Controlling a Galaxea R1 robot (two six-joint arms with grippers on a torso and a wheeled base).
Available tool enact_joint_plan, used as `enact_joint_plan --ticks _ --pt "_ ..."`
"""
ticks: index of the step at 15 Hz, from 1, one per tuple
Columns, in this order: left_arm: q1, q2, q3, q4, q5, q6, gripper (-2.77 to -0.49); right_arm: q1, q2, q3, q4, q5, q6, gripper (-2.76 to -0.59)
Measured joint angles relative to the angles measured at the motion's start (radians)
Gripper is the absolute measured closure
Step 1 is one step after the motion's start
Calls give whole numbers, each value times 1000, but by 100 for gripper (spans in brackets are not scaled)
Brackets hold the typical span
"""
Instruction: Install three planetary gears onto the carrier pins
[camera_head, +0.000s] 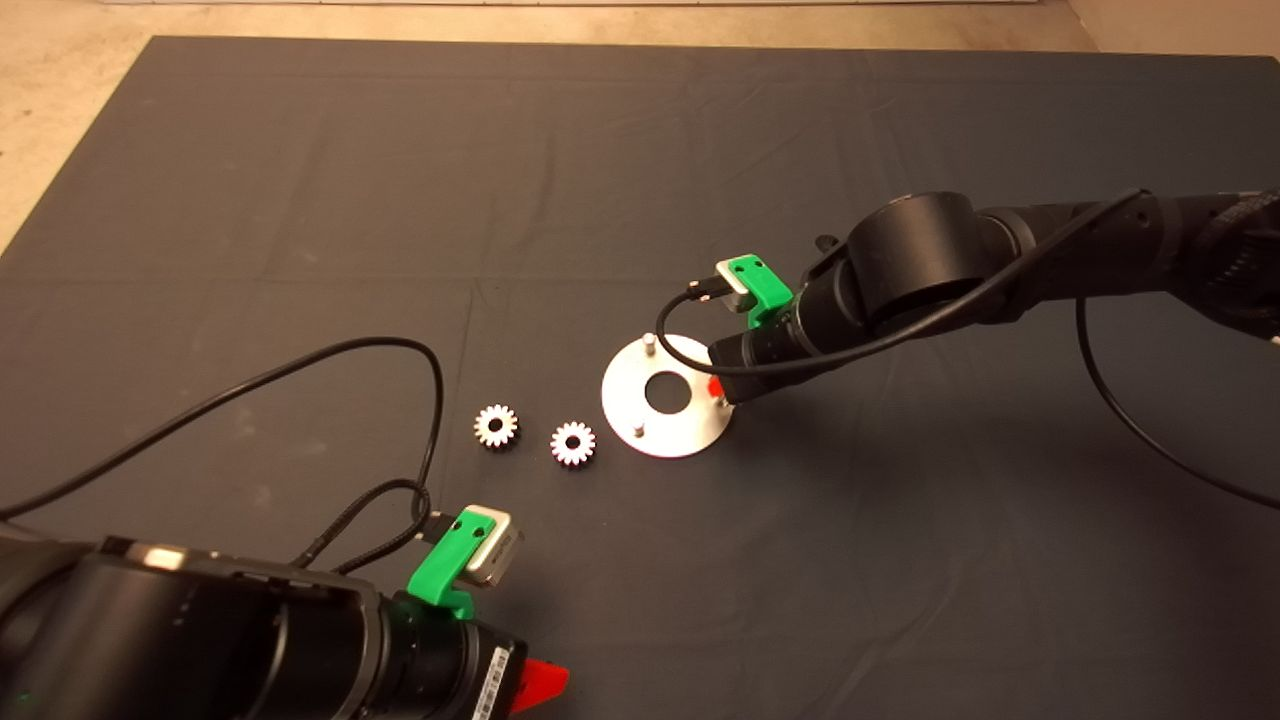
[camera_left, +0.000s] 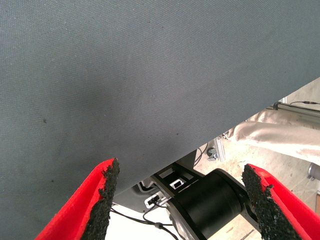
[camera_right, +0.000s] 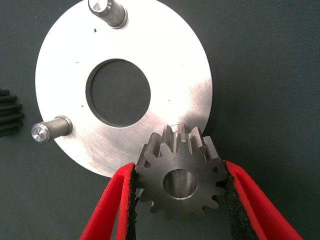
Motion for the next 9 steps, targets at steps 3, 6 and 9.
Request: enact_joint_plan --ticks 3,6,9 --pt "0 0 0 0 0 0 -175 0 11 -14 3 -1 -2 -97" --pt "0 0 0 0 0 -1 -175 0 37 -46 5 -1 -6 -97" --pt "0 0 0 0 0 -1 -175 -1 54 -73 4 -1 -26 -96"
